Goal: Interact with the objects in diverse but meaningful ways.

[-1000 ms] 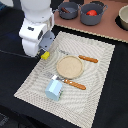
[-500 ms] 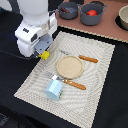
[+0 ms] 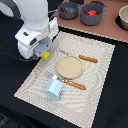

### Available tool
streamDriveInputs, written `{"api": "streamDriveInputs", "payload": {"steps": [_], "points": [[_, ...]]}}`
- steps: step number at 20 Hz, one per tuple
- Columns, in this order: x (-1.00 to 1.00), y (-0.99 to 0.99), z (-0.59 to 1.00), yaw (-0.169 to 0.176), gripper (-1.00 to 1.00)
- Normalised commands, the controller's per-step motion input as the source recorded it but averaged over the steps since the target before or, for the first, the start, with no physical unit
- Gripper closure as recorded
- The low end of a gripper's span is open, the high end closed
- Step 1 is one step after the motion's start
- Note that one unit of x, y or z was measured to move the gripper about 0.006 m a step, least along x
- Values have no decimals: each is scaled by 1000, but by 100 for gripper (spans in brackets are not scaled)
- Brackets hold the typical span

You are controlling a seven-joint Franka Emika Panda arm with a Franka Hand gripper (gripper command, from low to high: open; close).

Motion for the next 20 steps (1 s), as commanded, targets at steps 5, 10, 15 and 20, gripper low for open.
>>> {"api": "streamDriveInputs", "payload": {"steps": [5, 10, 15, 20], "points": [[-323, 142, -322, -4, 100], [-321, 74, -231, 0, 100], [-333, 9, -135, 0, 100], [-127, -41, 166, -20, 100]]}}
